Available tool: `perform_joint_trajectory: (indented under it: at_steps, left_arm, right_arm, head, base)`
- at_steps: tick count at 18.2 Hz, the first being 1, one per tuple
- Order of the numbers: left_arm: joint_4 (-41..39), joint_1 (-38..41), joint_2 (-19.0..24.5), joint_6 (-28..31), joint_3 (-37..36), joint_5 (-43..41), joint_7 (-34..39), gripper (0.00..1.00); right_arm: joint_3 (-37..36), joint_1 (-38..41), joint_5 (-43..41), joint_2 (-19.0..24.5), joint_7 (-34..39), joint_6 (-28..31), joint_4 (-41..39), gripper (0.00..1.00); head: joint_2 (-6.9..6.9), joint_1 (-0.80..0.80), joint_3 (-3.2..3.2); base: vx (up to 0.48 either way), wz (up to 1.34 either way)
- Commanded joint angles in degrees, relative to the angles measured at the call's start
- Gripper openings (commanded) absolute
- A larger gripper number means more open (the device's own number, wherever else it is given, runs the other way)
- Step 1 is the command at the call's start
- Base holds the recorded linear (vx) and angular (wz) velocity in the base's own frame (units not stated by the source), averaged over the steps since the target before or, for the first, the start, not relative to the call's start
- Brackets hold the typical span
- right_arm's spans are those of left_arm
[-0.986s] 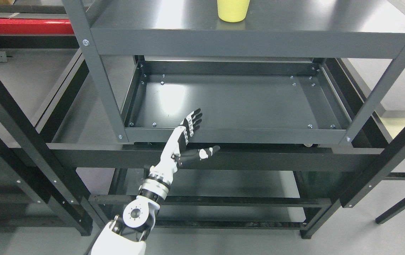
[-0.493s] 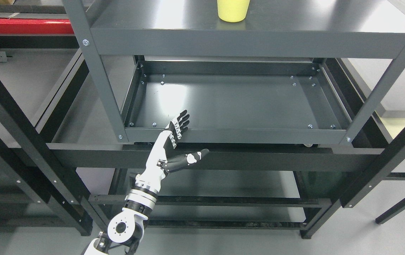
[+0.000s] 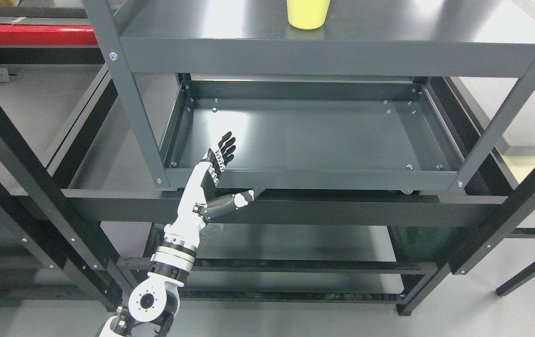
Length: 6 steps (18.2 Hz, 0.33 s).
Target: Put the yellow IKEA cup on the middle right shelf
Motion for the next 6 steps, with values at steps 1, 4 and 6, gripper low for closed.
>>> perform_joint_trajectory:
  at_steps: [1,4,6]
  left_arm:
    - [-3.42,0.49,1.0,0.45,2.99,-0.56,0.06,0.98]
    - [-3.42,0.49,1.0,0.71,3.08,-0.56,0.06,0.98]
    - [-3.42,0.49,1.0,0.71,3.08,-0.56,-0.03,0.98]
  right_arm:
    - [0.97,0.79,-1.41,-1.0,0.04,0.03,0.0,0.99]
    - [0.97,0.79,-1.41,-1.0,0.04,0.03,0.0,0.99]
    - [0.97,0.79,-1.41,-1.0,0.04,0.03,0.0,0.99]
  head:
    - [0.0,0.0,0.0]
    - [0.0,0.0,0.0]
    - [0.0,0.0,0.0]
  base:
    - [0.0,0.0]
    - [0.0,0.0]
    - [0.0,0.0]
